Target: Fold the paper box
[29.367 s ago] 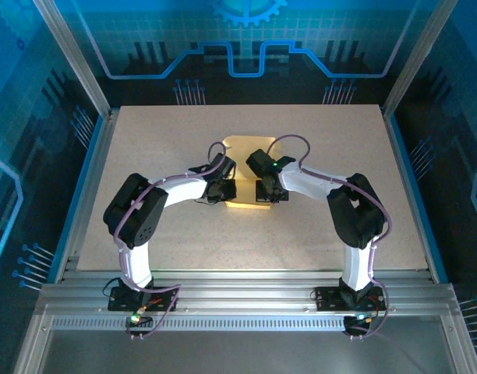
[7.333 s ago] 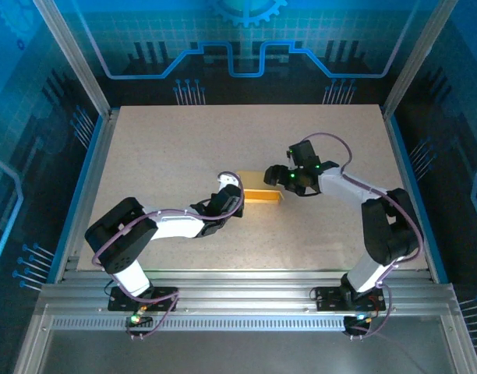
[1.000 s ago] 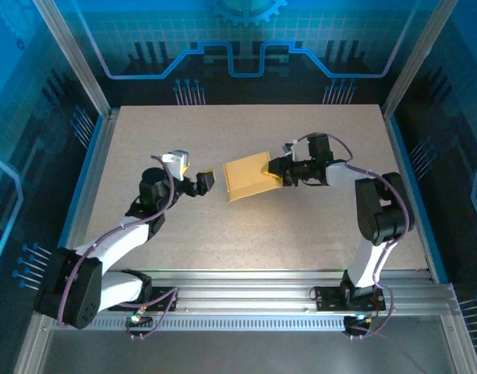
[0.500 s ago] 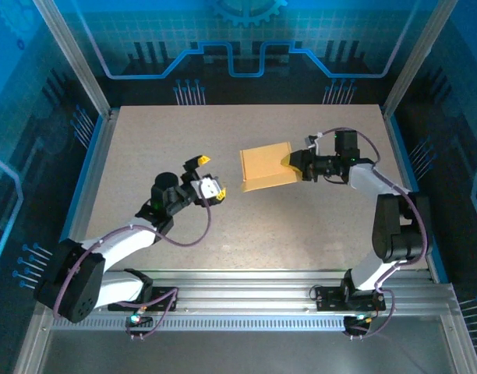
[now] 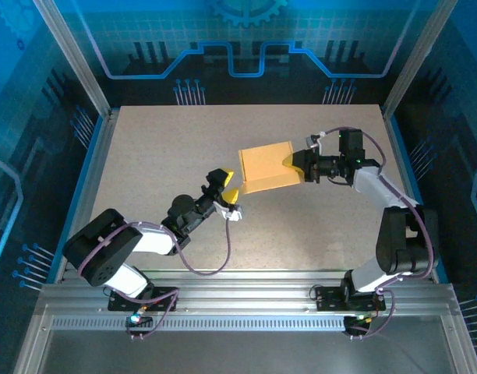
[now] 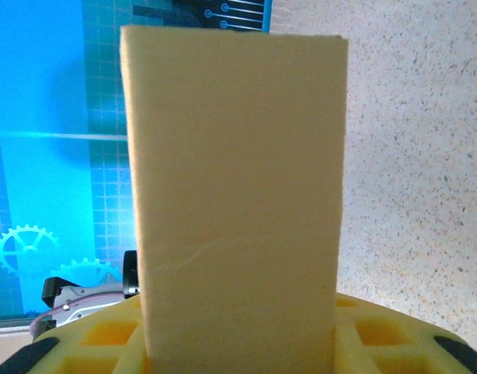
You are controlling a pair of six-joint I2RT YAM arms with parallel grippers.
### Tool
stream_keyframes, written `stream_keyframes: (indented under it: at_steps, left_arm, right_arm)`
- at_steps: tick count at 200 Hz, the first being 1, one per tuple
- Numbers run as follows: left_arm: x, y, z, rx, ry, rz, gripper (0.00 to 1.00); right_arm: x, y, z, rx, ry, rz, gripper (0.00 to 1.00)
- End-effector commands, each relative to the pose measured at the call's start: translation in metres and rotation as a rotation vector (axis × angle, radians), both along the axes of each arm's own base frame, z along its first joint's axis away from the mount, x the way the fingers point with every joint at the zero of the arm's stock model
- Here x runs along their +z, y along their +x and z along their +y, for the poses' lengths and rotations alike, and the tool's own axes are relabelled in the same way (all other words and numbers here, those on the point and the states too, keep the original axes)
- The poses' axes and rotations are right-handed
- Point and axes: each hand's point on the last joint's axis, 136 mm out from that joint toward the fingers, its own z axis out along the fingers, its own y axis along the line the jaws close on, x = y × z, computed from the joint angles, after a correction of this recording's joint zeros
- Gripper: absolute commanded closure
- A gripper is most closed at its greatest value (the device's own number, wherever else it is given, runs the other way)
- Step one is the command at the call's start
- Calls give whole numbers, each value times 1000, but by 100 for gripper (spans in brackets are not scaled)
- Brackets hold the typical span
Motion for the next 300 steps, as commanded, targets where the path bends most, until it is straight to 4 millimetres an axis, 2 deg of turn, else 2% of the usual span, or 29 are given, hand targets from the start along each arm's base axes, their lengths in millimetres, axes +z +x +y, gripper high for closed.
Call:
stream_keyframes:
  at_steps: [1,28,58,136,155,179,216,276,300]
  left_arm:
    - [32,-6,2,29,-1,-152,14]
    - [42,-11,-3,6,-12,-177,15]
    - [44,-13,-10,-14,-26,-172,18]
    - [39,-19,-26,-53,-13,-167,38]
    - [40,-20,-25,-46,-16,-168,45]
    - [43,-20,-23,-42,-32,-164,48]
    - [42,-17,-21,-24,-46,-149,50]
    - [42,-17,-21,-22,-54,-142,58]
    - [42,-16,-20,-21,-74,-124,58]
  right_arm:
    - [0,-14,5,33,15,29,60]
    - [0,-15,13,54,15,34,60]
    - [4,-19,21,78,16,30,59]
    - [9,-31,31,116,19,26,59]
    - [9,-31,31,114,16,26,59]
    - [10,-31,31,115,15,24,59]
    - [12,-30,30,111,10,25,59]
    - [11,-30,30,108,2,31,58]
    - [11,-29,29,102,-7,33,53]
